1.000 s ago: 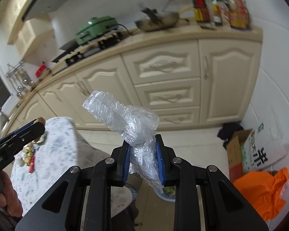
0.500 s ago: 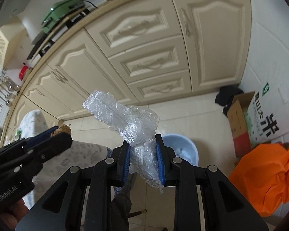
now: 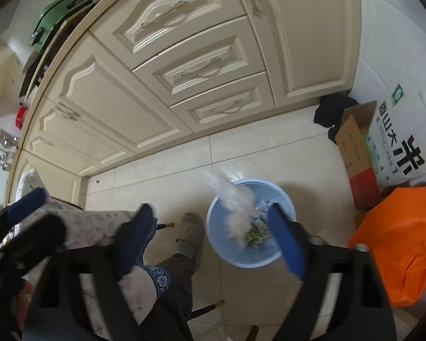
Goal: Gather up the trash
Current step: 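Carry the lump and plastic bag to the blue bin and open both tools, then move both tools back over the table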
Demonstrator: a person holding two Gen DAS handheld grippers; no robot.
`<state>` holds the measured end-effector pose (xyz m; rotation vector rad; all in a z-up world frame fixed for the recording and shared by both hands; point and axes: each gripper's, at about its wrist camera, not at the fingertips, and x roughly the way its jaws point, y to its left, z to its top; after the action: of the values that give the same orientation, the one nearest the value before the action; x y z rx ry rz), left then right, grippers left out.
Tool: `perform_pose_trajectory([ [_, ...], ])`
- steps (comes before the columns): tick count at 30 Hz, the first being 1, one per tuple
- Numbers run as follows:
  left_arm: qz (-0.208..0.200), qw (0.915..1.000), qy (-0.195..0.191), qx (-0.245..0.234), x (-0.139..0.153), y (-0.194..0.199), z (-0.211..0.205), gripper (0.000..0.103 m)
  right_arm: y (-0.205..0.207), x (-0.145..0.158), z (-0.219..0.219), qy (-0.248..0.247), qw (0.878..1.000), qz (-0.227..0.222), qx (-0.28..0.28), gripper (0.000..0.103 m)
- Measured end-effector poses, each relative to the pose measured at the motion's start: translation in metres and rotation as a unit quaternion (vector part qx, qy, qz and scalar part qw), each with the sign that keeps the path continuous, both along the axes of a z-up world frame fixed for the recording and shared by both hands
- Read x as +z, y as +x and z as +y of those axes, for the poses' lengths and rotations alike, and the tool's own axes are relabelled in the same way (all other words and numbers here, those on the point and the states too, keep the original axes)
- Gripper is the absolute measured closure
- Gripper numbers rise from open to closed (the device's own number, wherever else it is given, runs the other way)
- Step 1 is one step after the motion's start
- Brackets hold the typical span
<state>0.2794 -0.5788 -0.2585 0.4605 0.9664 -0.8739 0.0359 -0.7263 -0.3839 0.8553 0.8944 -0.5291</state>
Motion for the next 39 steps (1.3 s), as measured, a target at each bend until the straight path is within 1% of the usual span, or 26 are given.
perform_pose_trajectory([
  [1,-0.003,1.0000,-0.001,0.002,0.001,-0.002,0.002,0.002,-0.001,0.000,0.000,0.000,1.000,-0.001,-0.004,0.009],
  [2,-0.006,1.0000,-0.001,0.007,0.001,-0.002,0.005,0.002,-0.003,-0.001,0.000,0.004,1.000,-0.003,-0.008,0.002],
  [3,-0.009,0.9999,-0.001,0.012,0.003,-0.003,0.006,0.002,-0.005,0.000,0.000,0.009,1.000,-0.006,-0.014,0.000],
  [6,-0.019,0.9994,-0.012,0.026,0.012,-0.008,0.016,0.002,-0.009,0.004,0.002,-0.002,1.000,0.008,-0.026,0.000],
  [9,-0.029,0.9986,-0.032,0.032,0.027,-0.021,0.037,0.001,-0.011,0.013,0.008,-0.013,0.999,0.014,-0.027,0.000],
  [12,-0.038,0.9971,-0.053,0.039,0.044,-0.032,0.064,0.001,-0.012,0.024,0.014,-0.019,1.000,0.008,-0.023,0.000],
  [14,-0.046,0.9957,-0.067,0.044,0.056,-0.040,0.082,0.001,-0.012,0.038,0.023,-0.029,0.999,0.003,-0.016,0.000],
  [17,-0.053,0.9936,-0.087,0.048,0.077,-0.052,0.124,0.001,-0.010,0.059,0.036,-0.047,0.999,0.001,-0.005,0.000],
  [21,-0.059,0.9902,-0.112,0.059,0.105,-0.066,0.181,0.001,-0.006,0.092,0.059,-0.067,0.998,-0.020,0.010,0.000],
  [25,-0.074,0.9846,-0.136,0.080,0.130,-0.079,0.239,0.001,0.008,0.130,0.090,-0.095,0.994,-0.042,0.036,0.000],
  [29,-0.095,0.9771,-0.157,0.108,0.152,-0.094,0.297,0.001,0.026,0.163,0.122,-0.120,0.989,-0.061,0.067,0.000],
  [32,-0.113,0.9717,-0.163,0.129,0.161,-0.108,0.338,0.001,0.041,0.183,0.148,-0.137,0.984,-0.075,0.090,0.000],
  [34,-0.125,0.9687,-0.157,0.146,0.163,-0.115,0.367,0.001,0.054,0.195,0.169,-0.147,0.979,-0.081,0.114,0.000],
  [35,-0.130,0.9672,-0.155,0.153,0.163,-0.119,0.375,0.001,0.059,0.199,0.177,-0.151,0.977,-0.084,0.124,0.000],
  [39,-0.145,0.9571,-0.155,0.198,0.164,-0.134,0.435,0.001,0.081,0.214,0.219,-0.166,0.966,-0.098,0.170,0.000],
])
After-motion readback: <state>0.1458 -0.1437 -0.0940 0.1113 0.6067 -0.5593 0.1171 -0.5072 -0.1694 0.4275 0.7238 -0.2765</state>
